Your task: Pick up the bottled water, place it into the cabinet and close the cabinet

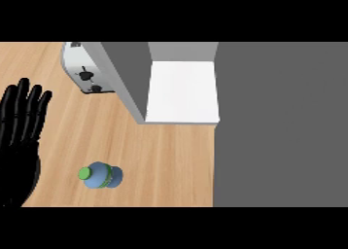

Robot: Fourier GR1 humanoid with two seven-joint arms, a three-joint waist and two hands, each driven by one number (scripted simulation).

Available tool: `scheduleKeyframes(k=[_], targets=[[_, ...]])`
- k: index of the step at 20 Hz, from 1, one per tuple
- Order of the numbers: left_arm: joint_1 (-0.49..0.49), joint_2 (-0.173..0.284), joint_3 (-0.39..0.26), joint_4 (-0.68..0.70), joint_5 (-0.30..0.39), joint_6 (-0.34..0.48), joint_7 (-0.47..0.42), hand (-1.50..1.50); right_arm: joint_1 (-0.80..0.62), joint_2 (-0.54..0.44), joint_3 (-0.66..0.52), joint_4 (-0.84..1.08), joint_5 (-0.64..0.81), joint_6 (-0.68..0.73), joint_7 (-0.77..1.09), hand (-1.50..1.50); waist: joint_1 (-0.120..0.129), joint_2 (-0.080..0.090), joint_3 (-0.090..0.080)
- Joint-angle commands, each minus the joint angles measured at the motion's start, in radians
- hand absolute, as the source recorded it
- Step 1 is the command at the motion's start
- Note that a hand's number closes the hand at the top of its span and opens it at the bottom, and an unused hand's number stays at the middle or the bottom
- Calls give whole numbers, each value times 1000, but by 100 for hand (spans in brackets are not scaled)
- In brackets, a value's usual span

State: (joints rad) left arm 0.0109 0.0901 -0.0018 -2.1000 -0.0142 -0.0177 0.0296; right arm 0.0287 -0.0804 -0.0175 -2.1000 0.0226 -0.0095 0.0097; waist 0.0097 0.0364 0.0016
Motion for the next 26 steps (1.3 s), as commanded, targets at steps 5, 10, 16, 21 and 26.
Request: scheduleKeyframes(k=[5, 10, 16, 21, 26], targets=[[119, -88, -24, -142, -201, 230, 22, -150, 99, -5, -33, -9, -68, 52, -63, -150, -4, -40, 0], [171, -89, -74, -192, -75, 395, 187, -150, 258, -57, 101, -180, -256, 246, 46, -150, -16, -45, 0], [334, -90, -302, -296, -247, 537, 187, -150, 440, -19, 234, -425, -187, 218, 114, -150, -15, -42, -1], [383, -90, -310, -285, -324, 527, 256, -150, 469, -19, 270, -459, -167, 218, 127, -150, -14, -39, -1], [453, -83, -301, -271, -266, 524, 247, -150, 587, -81, 160, -479, -277, 299, 39, -150, -17, -40, -1]])
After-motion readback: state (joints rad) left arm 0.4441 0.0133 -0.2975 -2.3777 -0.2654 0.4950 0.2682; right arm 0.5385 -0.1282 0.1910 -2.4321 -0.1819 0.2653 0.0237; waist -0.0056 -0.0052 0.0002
